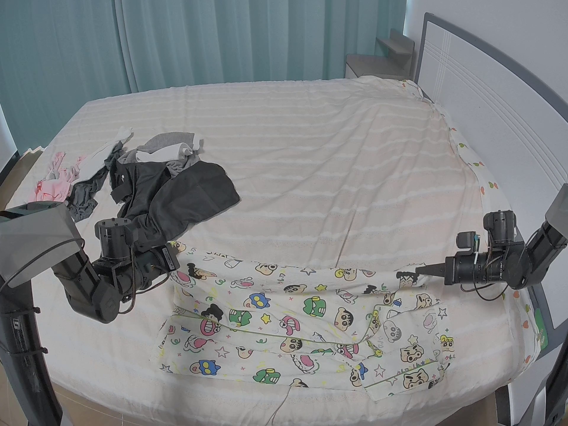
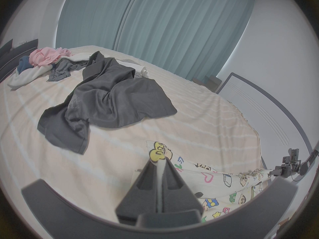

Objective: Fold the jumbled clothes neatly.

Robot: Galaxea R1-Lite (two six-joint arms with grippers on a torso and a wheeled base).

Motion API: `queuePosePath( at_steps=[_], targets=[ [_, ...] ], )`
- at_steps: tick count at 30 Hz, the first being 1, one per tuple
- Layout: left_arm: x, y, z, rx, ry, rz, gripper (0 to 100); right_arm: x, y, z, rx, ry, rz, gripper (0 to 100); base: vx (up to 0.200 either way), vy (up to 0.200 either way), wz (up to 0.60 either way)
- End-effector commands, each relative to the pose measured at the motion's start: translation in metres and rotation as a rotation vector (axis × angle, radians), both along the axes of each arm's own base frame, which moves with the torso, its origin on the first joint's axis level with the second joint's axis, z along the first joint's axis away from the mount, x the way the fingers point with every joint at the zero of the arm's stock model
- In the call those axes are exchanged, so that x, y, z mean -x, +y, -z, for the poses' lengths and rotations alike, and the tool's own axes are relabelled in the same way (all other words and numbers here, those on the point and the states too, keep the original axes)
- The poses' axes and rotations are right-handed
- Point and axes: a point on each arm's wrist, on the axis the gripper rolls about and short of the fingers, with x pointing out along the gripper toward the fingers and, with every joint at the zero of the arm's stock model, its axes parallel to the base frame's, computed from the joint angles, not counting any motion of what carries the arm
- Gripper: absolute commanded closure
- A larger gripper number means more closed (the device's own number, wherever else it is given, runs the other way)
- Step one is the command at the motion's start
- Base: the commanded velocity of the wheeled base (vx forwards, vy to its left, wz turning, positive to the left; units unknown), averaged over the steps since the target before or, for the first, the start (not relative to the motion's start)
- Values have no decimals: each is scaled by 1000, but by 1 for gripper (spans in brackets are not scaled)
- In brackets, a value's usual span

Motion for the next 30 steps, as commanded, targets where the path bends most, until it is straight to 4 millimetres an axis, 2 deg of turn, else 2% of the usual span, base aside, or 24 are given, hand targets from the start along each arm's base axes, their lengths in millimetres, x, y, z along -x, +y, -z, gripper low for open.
queuePosePath(
  at_steps=[1, 9, 13, 24, 30],
  targets=[
    [19, 2, 9, -1, 33, 4, 100, 23, -10, 2, 11, 11, -12, 100, 0, 0, 0],
    [40, -1, 24, -5, 85, 19, 100, 54, -11, 32, 55, 96, -67, 100, 0, 0, 0],
    [57, -5, 41, -13, 158, 38, 100, 66, -10, 46, 68, 145, -87, 100, 0, 0, 0],
    [71, -4, 68, -24, 138, 44, 100, 83, -8, 58, 82, 205, -106, 100, 0, 0, 0],
    [76, -4, 75, -32, 171, 51, 100, 84, -9, 68, 105, 234, -102, 100, 0, 0, 0]
  ],
)
